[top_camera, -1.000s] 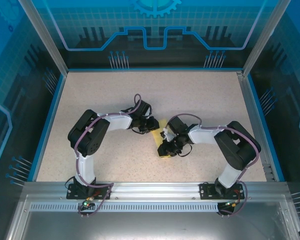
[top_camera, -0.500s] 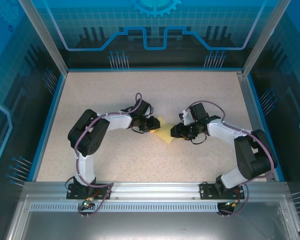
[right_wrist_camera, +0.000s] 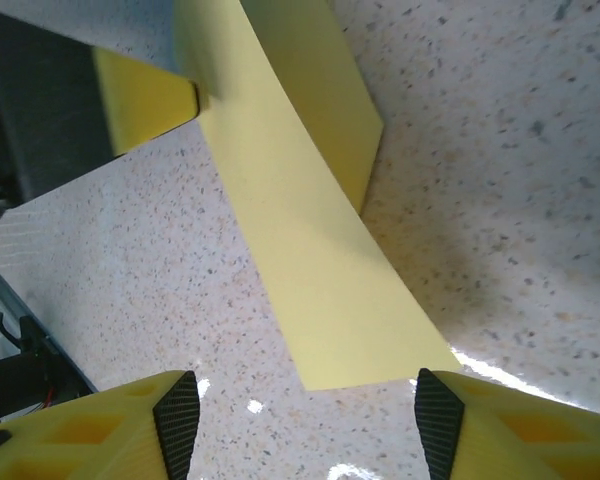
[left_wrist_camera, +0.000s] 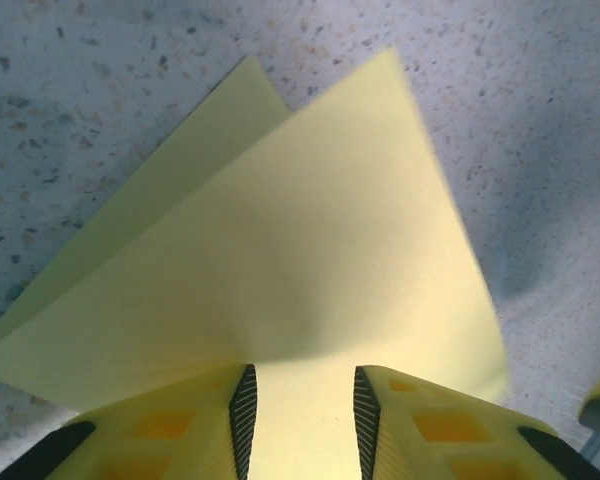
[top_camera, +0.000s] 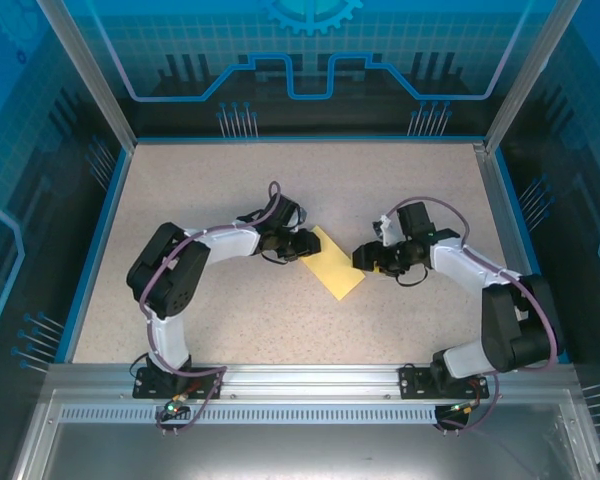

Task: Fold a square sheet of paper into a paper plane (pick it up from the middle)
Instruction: Rotate the paper at the center of the table.

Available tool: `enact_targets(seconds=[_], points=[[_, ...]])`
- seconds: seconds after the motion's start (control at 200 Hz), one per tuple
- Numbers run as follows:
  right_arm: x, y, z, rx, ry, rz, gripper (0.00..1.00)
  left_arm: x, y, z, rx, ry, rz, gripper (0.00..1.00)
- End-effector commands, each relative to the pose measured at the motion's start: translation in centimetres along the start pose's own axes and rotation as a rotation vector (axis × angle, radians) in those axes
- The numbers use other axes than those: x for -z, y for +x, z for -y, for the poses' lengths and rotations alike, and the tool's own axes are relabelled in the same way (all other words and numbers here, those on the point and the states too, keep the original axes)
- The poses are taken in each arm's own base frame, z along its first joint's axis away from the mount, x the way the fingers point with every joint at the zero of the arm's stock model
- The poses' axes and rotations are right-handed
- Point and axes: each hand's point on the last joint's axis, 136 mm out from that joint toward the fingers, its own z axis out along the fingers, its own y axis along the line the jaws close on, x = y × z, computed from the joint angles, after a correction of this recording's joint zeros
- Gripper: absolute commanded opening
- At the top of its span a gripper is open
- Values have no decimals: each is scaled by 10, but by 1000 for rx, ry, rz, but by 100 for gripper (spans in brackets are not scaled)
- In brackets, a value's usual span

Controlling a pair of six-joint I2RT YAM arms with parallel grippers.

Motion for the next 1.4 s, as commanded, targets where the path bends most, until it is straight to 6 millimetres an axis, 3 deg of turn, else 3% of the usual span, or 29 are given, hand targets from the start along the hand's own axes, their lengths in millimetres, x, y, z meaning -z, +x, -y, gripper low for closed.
enact_targets(seconds=[0.0,0.25,0.485,0.675,0.945,1.22,1.396], points=[[-8,-9,0,41,-23,-41,63,19,1,3,7,0,22,37],[-33,-46,7,102,-11,-85,64,26,7,-5,60,-15,53,39],[-64,-56,5,112,-58,-164,68,18,11,-5,112,22,37,39],[-74,-44,-4,111,-129,-206,62,9,9,-9,137,10,28,39],[-66,-25,-13,95,-196,-209,43,-2,10,-17,152,-15,5,39],[-64,-19,-8,36,-179,-186,34,-7,7,-16,125,-25,-13,39],[-66,-15,-2,-33,-165,-158,19,-9,3,-13,99,-30,-19,40]])
